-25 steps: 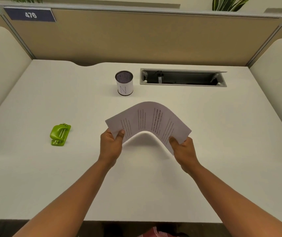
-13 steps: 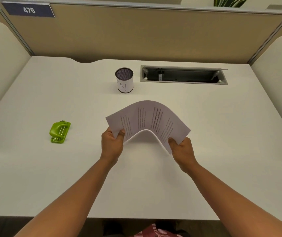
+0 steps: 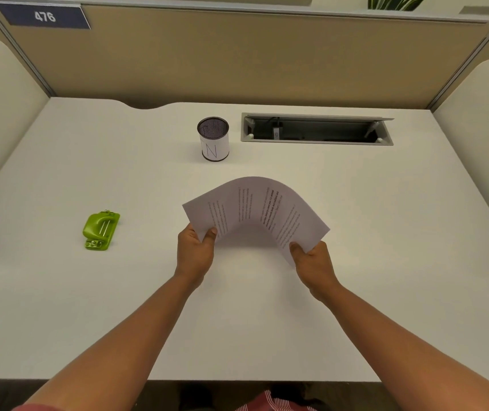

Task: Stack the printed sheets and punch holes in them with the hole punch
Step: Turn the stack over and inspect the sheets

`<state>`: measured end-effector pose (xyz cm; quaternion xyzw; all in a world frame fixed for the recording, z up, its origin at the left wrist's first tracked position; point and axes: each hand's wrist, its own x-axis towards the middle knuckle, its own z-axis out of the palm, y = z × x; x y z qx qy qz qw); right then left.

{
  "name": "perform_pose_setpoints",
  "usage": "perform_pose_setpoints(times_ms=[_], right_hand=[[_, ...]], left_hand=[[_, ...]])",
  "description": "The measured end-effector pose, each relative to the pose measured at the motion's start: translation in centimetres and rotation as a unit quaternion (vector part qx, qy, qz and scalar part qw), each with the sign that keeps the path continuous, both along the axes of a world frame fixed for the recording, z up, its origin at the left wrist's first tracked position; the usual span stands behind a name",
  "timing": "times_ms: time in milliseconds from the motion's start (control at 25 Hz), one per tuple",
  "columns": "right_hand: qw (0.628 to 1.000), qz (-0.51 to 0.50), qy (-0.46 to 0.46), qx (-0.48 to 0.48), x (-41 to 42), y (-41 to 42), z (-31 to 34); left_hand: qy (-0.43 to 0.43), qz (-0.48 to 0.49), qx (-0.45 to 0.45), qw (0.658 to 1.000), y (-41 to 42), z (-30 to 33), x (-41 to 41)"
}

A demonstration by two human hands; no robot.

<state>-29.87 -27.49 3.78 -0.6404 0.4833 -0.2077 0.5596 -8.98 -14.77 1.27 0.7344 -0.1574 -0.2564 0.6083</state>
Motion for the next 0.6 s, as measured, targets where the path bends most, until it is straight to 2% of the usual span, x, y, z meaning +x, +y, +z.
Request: perform_pose_setpoints(times_ms=[400,600], right_hand=[[1.0,-0.005,-0.011,0.015,0.3,-0.5,0.1],[0.993,-0.032,-0.063,0.096,-0.2,-2.5,1.6]], left_hand=[[-0.009,-0.008,0.006,1.0,-0.2,0.2,0.8],[-0.072,-0.067,0.008,0.995,0.0,3.9,4.8]])
